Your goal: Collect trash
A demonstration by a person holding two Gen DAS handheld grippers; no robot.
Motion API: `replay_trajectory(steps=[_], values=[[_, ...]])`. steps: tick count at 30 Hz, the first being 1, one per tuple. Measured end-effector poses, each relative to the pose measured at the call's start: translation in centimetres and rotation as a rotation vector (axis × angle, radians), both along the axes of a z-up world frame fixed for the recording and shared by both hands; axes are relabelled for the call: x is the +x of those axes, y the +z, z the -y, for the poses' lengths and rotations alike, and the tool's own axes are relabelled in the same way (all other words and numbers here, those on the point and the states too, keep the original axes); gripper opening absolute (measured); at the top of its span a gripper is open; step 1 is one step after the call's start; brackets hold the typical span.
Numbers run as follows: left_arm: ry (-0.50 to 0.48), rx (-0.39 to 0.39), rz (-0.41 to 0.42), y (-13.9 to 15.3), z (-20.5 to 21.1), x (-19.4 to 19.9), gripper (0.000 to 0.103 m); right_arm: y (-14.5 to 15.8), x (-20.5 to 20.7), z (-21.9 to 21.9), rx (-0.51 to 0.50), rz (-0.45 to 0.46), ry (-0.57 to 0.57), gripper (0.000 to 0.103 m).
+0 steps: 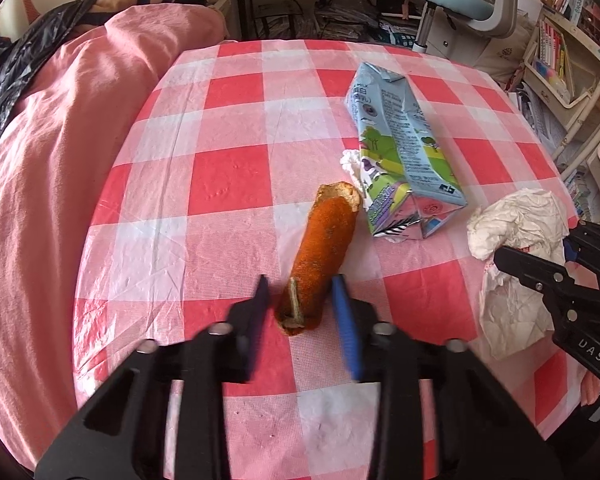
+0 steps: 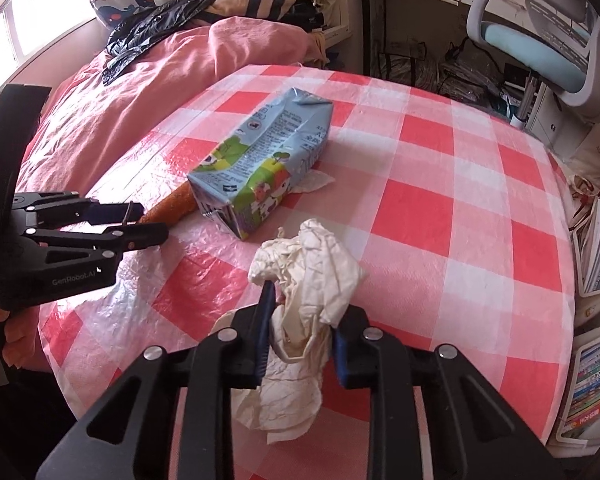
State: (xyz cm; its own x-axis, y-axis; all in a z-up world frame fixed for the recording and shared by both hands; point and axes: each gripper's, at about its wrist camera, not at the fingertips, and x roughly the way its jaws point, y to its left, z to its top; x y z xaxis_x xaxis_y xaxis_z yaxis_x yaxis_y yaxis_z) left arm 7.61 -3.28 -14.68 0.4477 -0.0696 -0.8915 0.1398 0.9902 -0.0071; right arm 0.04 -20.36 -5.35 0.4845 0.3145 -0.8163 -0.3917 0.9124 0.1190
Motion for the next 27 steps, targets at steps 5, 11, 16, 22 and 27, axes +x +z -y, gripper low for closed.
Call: replay_trajectory(steps=[5,11,16,22,27], values=[[0.061,-0.020,0.061,1.5,-1.2,-0.3,0.019,1.1,0.0,0.6,0.017,0.060,-0.037,0.025],[0.152,-0.118,0.164,4.8,-3.8,-1.5,0.018,2.2,-0.4,0.4,0.020,0.137,-0.063,0.025],[0.176,-0.210,0.238,7.1,-5.2,-4.0,0.018,3.6,-1.8,-0.3,0.030,0.206,-0.057,0.025],[0.158,-0.240,0.280,8.3,-5.5,-7.5,0.018,5.1,-5.0,-1.7,0.049,0.281,-0.030,0.025],[0.169,-0.283,0.298,9.0,-6.0,-10.9,0.018,4.8,-8.9,-3.5,0.039,0.296,0.025,0.025]])
